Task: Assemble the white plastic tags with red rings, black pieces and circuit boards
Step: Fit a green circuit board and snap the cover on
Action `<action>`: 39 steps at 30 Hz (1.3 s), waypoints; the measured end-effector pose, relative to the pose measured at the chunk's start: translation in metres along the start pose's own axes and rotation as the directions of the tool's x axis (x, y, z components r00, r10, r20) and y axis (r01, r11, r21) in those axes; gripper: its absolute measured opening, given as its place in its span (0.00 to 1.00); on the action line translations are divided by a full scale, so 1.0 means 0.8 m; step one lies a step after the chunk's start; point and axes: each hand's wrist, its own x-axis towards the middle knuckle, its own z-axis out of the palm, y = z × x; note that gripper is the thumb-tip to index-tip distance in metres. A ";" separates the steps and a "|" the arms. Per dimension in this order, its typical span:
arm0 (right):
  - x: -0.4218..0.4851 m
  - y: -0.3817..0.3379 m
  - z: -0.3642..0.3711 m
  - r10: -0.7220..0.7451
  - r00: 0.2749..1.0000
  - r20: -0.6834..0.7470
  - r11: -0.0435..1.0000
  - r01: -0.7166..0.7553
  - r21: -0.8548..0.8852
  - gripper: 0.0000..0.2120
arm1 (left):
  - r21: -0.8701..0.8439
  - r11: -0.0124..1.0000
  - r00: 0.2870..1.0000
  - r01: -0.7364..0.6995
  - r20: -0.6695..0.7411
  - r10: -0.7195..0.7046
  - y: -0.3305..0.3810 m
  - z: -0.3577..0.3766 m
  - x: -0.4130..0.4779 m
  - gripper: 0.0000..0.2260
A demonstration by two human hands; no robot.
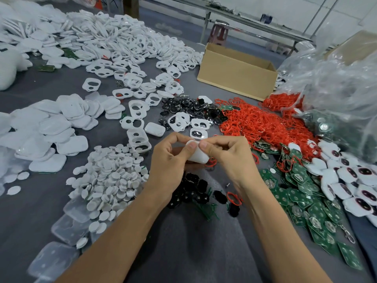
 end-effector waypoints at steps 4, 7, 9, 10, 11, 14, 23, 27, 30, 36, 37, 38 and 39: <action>-0.002 -0.006 0.000 0.000 0.986 0.165 1.000 0.001 -0.003 0.08 | -0.134 0.990 0.995 0.049 -0.074 -0.060 0.000 0.002 0.001 0.05; -0.002 -0.008 -0.004 0.028 0.985 0.170 1.000 -0.027 -0.008 0.07 | -0.176 0.981 0.996 0.084 -0.024 -0.089 -0.001 0.003 0.002 0.06; -0.002 -0.009 -0.006 0.036 0.994 0.100 0.999 -0.035 -0.017 0.07 | -0.194 0.976 0.995 0.101 0.042 -0.095 0.001 0.003 0.003 0.07; -0.003 -0.010 -0.006 0.038 0.997 0.073 0.999 -0.035 -0.031 0.08 | -0.190 0.977 0.994 0.098 0.062 -0.088 0.002 0.003 0.004 0.08; -0.003 -0.012 -0.005 0.031 0.998 0.056 0.999 -0.029 -0.042 0.08 | -0.177 0.980 0.995 0.086 0.064 -0.075 0.003 0.002 0.005 0.09; -0.005 -0.009 0.004 -0.028 1.000 0.002 0.987 0.027 -0.161 0.09 | -0.131 0.991 0.999 0.030 0.026 -0.027 0.001 0.001 0.005 0.08; -0.010 -0.016 -0.008 -0.121 0.905 0.409 0.981 0.046 0.190 0.25 | -0.359 0.892 0.955 0.274 0.215 -0.206 0.006 -0.011 0.006 0.20; -0.009 -0.017 0.002 -0.150 0.949 0.276 0.952 0.063 0.300 0.08 | -0.195 0.930 0.921 0.310 0.306 -0.243 0.008 -0.010 0.006 0.19; -0.006 -0.015 0.006 -0.106 0.982 0.155 0.958 0.059 0.281 0.06 | 0.046 0.957 0.913 0.286 0.290 -0.287 0.006 -0.001 0.002 0.17; -0.003 -0.015 0.007 0.071 0.996 0.054 0.917 -0.086 0.390 0.07 | 0.098 0.993 0.995 0.064 0.070 -0.071 -0.001 -0.001 0.003 0.06; -0.003 -0.016 0.006 0.072 0.995 0.074 0.921 -0.095 0.377 0.08 | 0.110 0.994 0.999 0.024 0.037 -0.028 -0.002 -0.002 0.003 0.06; -0.003 -0.017 0.006 0.068 0.993 0.101 0.934 -0.099 0.344 0.08 | 0.126 0.992 1.000 -0.012 0.010 0.011 -0.003 -0.004 0.003 0.06; -0.003 -0.017 0.004 0.062 0.989 0.133 0.949 -0.100 0.299 0.09 | 0.143 0.989 0.999 -0.046 -0.013 0.048 -0.003 -0.005 0.003 0.05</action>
